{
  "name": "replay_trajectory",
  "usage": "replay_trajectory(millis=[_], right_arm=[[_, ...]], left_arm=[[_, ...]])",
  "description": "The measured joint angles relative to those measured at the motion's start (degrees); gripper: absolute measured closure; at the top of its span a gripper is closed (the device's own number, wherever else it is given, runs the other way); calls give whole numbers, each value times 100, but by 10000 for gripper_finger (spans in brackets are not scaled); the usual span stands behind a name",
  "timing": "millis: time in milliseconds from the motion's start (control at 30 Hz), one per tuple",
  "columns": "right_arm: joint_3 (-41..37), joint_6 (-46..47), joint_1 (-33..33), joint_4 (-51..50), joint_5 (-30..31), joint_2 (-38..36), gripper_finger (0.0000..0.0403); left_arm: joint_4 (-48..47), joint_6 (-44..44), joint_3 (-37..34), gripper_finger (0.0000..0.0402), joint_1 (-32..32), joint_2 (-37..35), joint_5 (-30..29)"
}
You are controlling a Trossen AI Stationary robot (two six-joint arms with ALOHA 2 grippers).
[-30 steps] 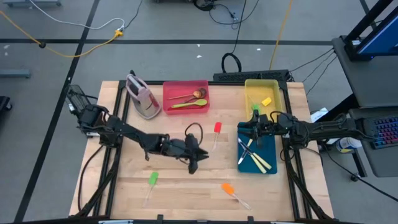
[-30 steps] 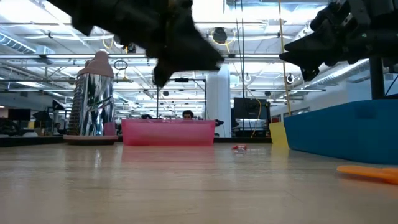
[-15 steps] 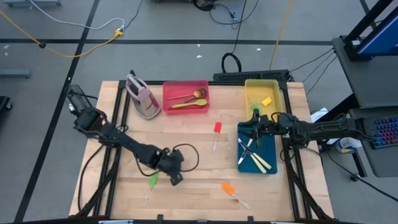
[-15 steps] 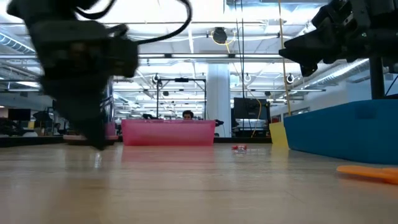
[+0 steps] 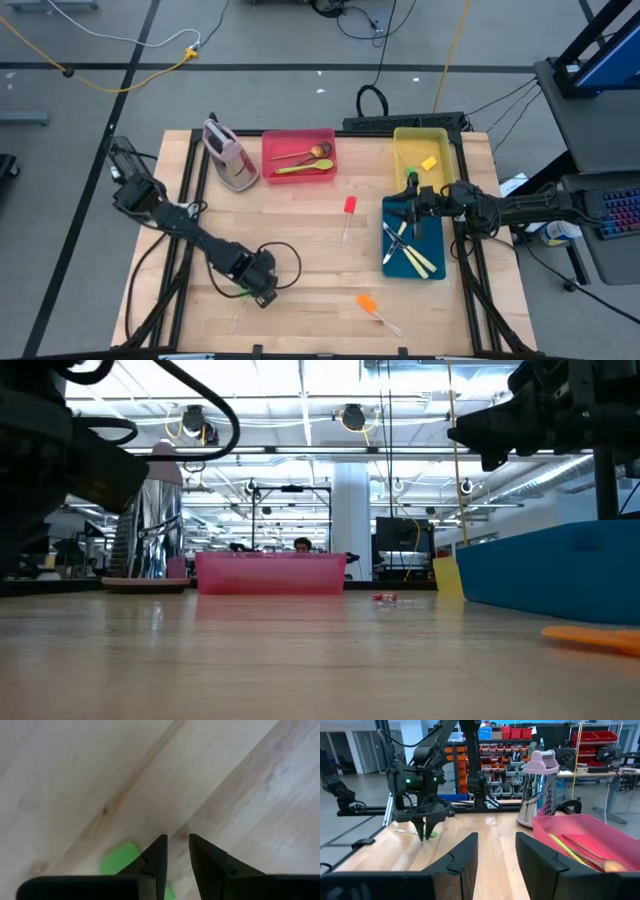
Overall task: Pick & Place Kitchen Items
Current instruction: Put the green spatula into the yellow bin
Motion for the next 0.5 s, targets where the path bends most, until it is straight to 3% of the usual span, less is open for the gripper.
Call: replay_trajectory(millis=[300,500], right_arm=[[0,-491,0,127,-2,2,275],[0,-869,0,317,-3,0,275]], left_arm=[[-39,91,-7,313,224,2,92],[-362,771,244,313,640,37,-83]])
